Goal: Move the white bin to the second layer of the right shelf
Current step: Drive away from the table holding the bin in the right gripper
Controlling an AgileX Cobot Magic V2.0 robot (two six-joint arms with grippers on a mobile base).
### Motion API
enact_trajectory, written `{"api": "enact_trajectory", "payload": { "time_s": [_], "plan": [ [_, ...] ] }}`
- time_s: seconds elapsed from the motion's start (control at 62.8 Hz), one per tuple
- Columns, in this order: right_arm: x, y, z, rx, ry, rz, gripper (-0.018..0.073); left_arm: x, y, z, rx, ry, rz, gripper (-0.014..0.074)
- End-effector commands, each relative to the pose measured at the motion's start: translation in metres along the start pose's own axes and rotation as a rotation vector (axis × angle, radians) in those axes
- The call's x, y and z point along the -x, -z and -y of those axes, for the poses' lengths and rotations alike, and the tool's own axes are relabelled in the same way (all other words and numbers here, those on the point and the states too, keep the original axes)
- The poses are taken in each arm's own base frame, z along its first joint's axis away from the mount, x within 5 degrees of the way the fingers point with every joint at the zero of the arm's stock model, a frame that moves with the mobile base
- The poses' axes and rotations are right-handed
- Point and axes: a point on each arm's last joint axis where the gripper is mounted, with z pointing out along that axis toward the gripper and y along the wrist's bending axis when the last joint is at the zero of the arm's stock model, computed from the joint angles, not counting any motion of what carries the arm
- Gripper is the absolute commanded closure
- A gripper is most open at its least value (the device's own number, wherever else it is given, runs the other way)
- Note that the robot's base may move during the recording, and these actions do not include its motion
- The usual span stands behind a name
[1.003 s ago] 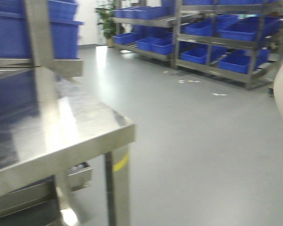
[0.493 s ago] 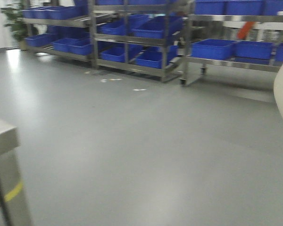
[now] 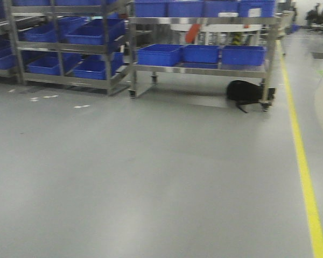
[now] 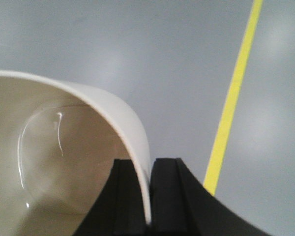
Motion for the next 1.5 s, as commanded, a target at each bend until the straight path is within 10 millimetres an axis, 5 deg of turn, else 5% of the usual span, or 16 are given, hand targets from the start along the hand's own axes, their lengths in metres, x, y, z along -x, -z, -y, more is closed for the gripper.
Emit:
{"api": "enact_trajectory", "payload": {
  "time_s": [0.0, 1.48],
  "plan": [
    [0.0153, 0.0052, -0.0005, 0.004, 0.003, 0.113, 0.0504, -0.0009, 0.0004, -0.0003, -0.003, 0.011, 0.071, 0.0512],
    [0.0152, 0.0052, -0.0005, 0.004, 0.003, 0.112, 0.0504, -0.0009, 0.0004, -0.0003, -0.003, 0.011, 0.071, 0.0512]
  ]
}}
